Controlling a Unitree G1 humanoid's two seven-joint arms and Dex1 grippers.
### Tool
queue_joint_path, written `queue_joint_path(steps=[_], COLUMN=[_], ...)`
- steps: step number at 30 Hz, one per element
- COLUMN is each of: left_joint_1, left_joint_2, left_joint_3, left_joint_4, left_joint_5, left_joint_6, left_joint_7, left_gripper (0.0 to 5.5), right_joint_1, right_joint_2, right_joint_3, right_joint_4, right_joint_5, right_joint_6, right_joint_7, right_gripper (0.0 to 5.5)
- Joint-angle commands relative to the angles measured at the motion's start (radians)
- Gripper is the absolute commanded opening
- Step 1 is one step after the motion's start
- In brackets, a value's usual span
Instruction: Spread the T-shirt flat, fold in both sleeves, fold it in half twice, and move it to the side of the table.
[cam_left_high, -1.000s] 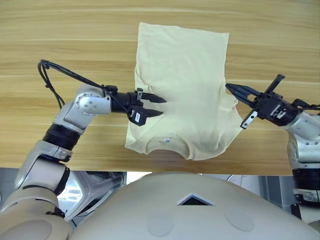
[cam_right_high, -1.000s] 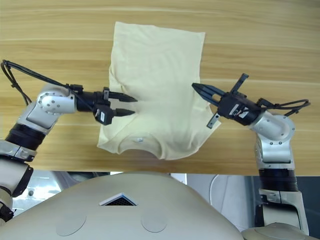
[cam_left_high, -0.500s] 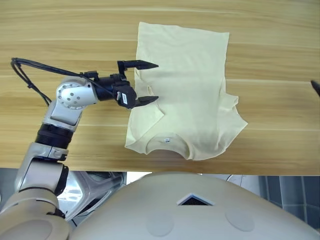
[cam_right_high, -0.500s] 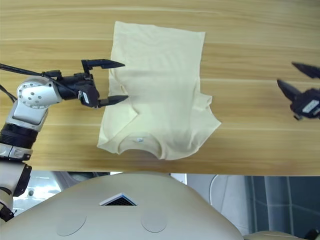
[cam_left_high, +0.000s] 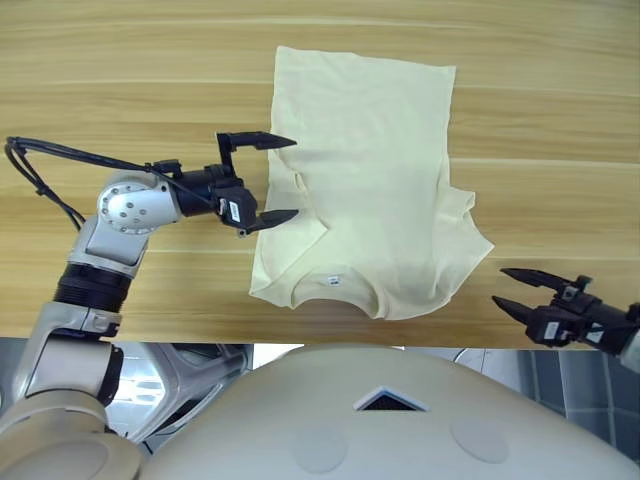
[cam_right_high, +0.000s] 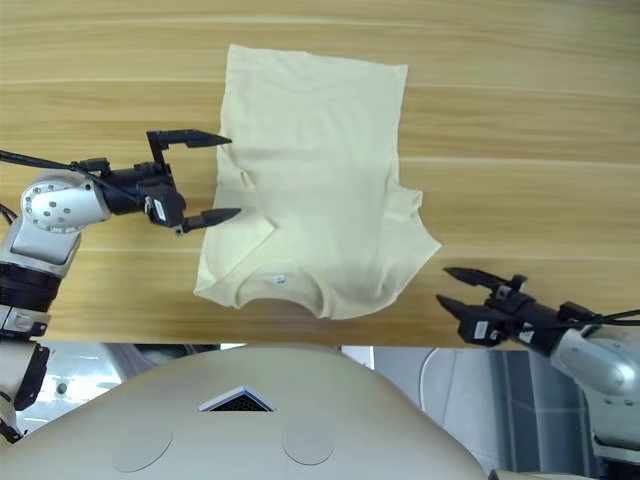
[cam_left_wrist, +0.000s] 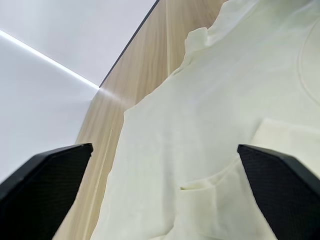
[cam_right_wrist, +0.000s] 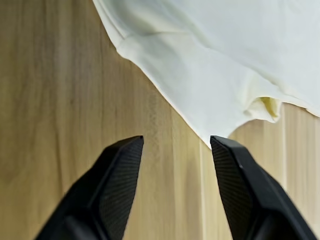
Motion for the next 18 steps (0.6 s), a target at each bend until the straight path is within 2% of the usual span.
queue_joint_path(steps=[1,10,18], left_joint_1=[0.027,0.077,0.075], left_joint_2=[-0.009,-0.004,0.002], left_joint_3=[0.003,0.007,0.009], left_joint_4=[-0.04,-0.066,-0.085], left_joint_5=[0.018,-0.002,-0.011], left_joint_6=[-0.006,-0.001,0.0], left_joint_7=[0.019,0.02,0.014], left_gripper=[5.39,5.39,5.39], right_joint_1=[-0.074,-0.182,-0.208], right_joint_2=[-0.018,-0.075,-0.073], right_joint_3=[0.058,0.143,0.215], right_joint_4=[0.104,0.236,0.196], right_joint_5=[-0.073,-0.114,-0.12], right_joint_6=[0.01,0.033,0.058], right_joint_7=[-0.062,-0.158,-0.203], right_gripper=[2.46,2.46,2.46])
